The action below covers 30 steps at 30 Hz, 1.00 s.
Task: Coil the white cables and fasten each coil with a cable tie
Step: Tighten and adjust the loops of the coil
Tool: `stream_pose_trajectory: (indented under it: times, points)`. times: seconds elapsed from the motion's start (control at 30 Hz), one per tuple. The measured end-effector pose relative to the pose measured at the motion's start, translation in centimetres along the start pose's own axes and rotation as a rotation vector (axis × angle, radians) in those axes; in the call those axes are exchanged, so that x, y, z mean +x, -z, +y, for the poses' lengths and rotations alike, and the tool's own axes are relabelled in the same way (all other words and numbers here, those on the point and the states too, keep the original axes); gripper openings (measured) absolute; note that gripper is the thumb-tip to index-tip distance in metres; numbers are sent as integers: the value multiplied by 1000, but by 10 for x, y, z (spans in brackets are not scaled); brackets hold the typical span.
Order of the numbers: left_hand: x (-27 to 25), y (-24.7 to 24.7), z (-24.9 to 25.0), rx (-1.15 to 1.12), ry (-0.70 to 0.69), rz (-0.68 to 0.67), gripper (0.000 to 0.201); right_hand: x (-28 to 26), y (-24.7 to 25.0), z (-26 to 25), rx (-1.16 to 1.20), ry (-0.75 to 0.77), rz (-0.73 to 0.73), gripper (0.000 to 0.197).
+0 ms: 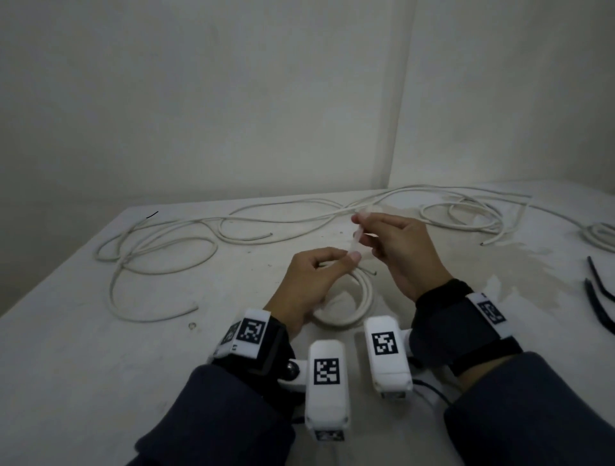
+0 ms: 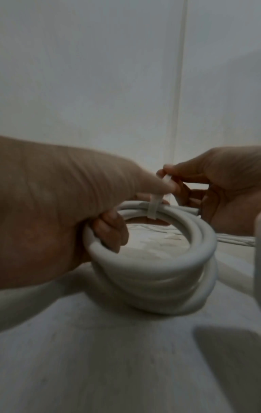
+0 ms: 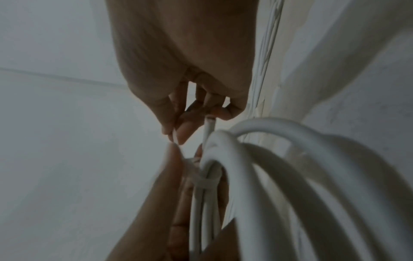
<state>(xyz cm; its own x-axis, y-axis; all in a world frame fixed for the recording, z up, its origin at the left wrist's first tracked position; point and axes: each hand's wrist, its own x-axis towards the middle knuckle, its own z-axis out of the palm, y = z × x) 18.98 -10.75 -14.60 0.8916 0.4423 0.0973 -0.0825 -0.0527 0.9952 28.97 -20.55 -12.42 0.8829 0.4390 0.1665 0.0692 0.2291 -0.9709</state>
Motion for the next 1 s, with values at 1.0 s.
stream_pose_trajectory:
  times: [1.0]
  points:
    - [85, -111, 18, 66, -53, 18, 20, 32, 119, -35, -306, -249, -190, 21]
